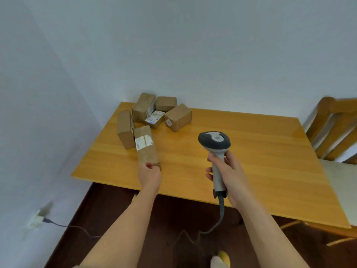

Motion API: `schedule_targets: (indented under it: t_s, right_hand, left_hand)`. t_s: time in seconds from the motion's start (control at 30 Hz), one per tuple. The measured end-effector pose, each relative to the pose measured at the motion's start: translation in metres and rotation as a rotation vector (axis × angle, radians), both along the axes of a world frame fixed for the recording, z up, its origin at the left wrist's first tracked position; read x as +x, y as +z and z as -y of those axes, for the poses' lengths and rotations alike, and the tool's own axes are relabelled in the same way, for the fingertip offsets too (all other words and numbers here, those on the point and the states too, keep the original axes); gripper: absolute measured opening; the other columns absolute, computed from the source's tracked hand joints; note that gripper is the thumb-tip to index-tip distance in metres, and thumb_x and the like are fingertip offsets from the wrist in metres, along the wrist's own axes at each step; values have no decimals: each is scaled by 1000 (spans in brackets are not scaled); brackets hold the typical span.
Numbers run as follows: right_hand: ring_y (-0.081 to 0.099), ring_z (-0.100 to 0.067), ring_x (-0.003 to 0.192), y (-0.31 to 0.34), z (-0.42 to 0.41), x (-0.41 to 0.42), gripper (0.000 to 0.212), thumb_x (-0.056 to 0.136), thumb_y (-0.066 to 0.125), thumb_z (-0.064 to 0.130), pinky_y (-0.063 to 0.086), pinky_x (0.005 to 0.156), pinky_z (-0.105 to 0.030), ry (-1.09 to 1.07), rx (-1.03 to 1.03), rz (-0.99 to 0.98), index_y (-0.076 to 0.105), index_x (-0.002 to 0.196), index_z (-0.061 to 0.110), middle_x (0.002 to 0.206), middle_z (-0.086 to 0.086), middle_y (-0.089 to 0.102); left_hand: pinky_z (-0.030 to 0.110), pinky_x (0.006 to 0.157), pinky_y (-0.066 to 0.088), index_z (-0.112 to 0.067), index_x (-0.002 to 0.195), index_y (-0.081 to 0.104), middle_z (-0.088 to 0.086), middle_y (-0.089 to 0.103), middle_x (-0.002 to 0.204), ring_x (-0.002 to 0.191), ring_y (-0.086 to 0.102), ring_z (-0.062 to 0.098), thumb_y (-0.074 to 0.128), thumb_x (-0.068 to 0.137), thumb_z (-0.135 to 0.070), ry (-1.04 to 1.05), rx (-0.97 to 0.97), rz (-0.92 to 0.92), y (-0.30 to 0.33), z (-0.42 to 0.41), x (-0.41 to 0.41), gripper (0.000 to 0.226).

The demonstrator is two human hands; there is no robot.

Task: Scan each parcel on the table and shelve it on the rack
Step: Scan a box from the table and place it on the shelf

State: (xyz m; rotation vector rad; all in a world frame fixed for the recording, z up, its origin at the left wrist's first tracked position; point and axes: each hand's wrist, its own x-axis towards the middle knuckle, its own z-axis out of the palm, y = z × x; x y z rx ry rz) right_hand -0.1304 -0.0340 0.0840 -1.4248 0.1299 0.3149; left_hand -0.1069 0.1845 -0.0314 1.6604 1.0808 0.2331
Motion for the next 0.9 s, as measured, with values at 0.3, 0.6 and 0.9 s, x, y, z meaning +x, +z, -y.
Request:
schedule_targets:
  t_s: [0.3, 0.6, 0.9]
  right_hand:
    - [66, -16, 74, -20, -30, 136, 16, 93, 65, 31, 60, 77, -34, 271, -122, -33, 60, 109, 33, 107, -4, 61]
    - [69, -14, 76, -58, -41, 225, 31, 91, 68, 38, 53, 68, -26, 419, -248, -182, 63, 119, 26, 86, 0, 67]
    - [67, -9, 72, -62, -66, 224, 34, 91, 67, 38, 50, 66, -24, 559, -337, -227, 61, 123, 26, 90, -1, 68]
  left_hand:
    - [45, 107, 31, 1, 144, 29, 19, 27, 147, 132, 29, 37, 63, 89, -27, 92, 103, -454, -50, -37, 86, 70]
    - [54, 114, 27, -6, 152, 14, 15, 25, 155, 143, 23, 35, 85, 68, -48, 164, 9, -490, -108, -53, 119, 118]
    - [44, 106, 38, -10, 148, 20, 11, 31, 139, 132, 32, 32, 88, 65, -40, -166, 130, -526, -100, -62, 90, 112]
